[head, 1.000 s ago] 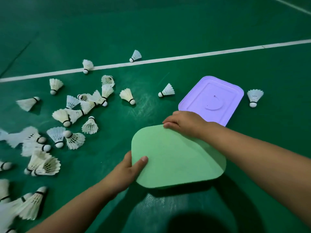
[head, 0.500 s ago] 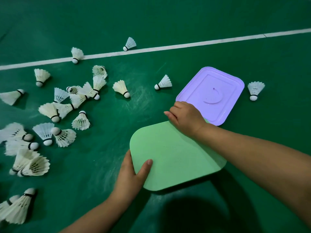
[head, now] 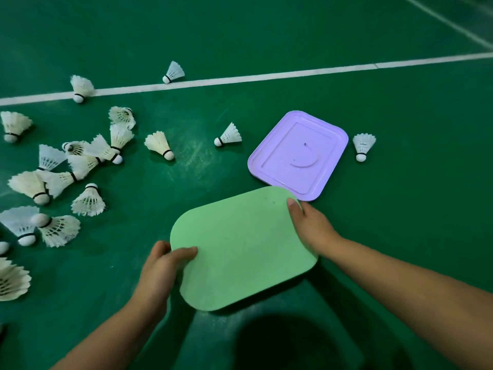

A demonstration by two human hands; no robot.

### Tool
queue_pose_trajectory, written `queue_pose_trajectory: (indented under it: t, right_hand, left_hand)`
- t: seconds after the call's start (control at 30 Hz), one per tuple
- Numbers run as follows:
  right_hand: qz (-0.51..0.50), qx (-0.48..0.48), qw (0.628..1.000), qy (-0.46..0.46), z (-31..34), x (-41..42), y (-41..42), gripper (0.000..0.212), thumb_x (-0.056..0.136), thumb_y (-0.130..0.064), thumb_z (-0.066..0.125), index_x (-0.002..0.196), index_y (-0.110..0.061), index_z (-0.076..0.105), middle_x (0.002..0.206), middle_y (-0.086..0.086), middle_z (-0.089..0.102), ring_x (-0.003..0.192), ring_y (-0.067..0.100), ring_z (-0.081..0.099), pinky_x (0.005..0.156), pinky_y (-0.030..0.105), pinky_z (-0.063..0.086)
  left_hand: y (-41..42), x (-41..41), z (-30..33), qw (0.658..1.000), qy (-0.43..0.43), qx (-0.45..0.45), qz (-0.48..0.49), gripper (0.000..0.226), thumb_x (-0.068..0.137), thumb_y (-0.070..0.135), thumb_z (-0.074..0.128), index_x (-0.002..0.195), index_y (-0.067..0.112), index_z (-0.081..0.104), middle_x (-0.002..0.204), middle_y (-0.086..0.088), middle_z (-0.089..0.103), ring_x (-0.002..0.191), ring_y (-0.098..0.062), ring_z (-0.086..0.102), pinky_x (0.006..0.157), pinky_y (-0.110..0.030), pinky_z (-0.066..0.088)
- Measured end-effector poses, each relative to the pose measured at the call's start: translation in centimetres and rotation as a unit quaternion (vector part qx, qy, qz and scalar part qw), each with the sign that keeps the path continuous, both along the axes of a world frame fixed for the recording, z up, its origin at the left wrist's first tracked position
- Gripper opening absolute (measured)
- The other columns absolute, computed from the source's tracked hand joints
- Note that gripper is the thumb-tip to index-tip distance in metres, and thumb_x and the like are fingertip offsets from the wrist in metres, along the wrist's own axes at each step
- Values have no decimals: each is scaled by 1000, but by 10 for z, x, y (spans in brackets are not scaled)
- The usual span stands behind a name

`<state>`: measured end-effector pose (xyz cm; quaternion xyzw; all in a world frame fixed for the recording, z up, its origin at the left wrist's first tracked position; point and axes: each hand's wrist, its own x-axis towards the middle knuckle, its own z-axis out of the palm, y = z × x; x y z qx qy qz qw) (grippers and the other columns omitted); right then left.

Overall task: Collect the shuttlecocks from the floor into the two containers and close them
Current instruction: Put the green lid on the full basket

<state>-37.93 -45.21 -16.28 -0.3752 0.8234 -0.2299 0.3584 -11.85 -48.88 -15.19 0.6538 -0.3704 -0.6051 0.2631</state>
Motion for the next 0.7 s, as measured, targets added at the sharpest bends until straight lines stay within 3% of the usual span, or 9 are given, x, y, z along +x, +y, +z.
queue_pose_trajectory:
  t: [0.07, 0.17, 0.27, 0.37, 0.5, 0.57, 0.6, 0.63, 0.7]
  right_hand:
    - [-33, 37, 996, -75, 7, -8, -10, 51, 95, -50, 33, 119, -14, 60, 124, 10, 60, 112, 26, 57, 98, 34, 43]
    - [-69, 67, 985, -144, 16, -8, -31, 50, 91, -50, 34, 117, -15, 59, 122, 7, 60, 105, 25, 59, 95, 34, 46]
    - [-68, 66, 993, -75, 15, -3, -40, 67, 90, -62, 30, 125, -10, 54, 126, 7, 55, 107, 25, 54, 86, 28, 40]
    - [-37, 69, 997, -27, 8, -5, -39, 76, 90, -66, 24, 124, -6, 56, 125, 11, 57, 106, 26, 53, 87, 29, 39]
    - [-95, 58, 984, -140, 2, -11, -41, 72, 84, -68, 40, 125, -11, 56, 127, 6, 59, 111, 26, 57, 99, 37, 44]
    - [-115, 81, 972, -190, 3, -15, -43, 70, 81, -68, 47, 123, -12, 58, 122, 5, 62, 104, 26, 60, 92, 36, 47]
    - [-113, 93, 967, -209, 4, -17, -43, 68, 80, -67, 49, 121, -13, 59, 119, 6, 63, 101, 26, 61, 89, 34, 48]
    - [-109, 102, 965, -215, 8, -18, -43, 67, 81, -66, 50, 119, -13, 59, 118, 6, 64, 100, 25, 61, 88, 33, 48]
    - [-71, 109, 979, -159, 11, -19, -41, 67, 84, -65, 45, 121, -11, 57, 120, 8, 61, 104, 26, 59, 89, 33, 46]
  left_hand:
    - [-17, -7, 6, 997, -67, -45, -11, 21, 87, 32, 55, 95, 13, 57, 109, -17, 61, 83, -24, 56, 73, -34, 44]
    - [-25, -20, 6, 997, -56, -44, -33, 36, 83, 54, 57, 102, 23, 59, 107, -8, 66, 92, -26, 65, 85, -44, 54]
    - [-13, -24, 3, 996, -60, -61, -19, 24, 87, 50, 56, 94, 28, 59, 94, 1, 68, 84, -22, 68, 81, -41, 56]
    - [-16, -19, 1, 994, -62, -81, -33, 18, 88, 45, 58, 93, 28, 60, 95, 1, 70, 83, -20, 68, 79, -41, 56]
    - [-28, -11, 1, 995, 70, -39, -56, 8, 91, 21, 58, 94, 21, 65, 97, -9, 70, 69, -17, 66, 71, -35, 55]
    - [-32, -10, -2, 989, 36, -87, -114, 18, 93, 18, 55, 106, 25, 66, 109, -7, 68, 82, -16, 67, 79, -33, 53]
    - [-35, -9, -3, 968, -58, -163, -182, 25, 95, 19, 53, 117, 26, 63, 121, -4, 63, 98, -17, 64, 90, -31, 49]
    - [-37, -9, -5, 912, -180, -250, -272, 33, 97, 19, 48, 129, 24, 57, 134, -3, 55, 117, -19, 56, 101, -32, 40]
    - [-31, -19, -6, 751, -374, -374, -395, 47, 94, 22, 37, 140, 20, 47, 151, -8, 38, 137, -29, 39, 111, -49, 26]
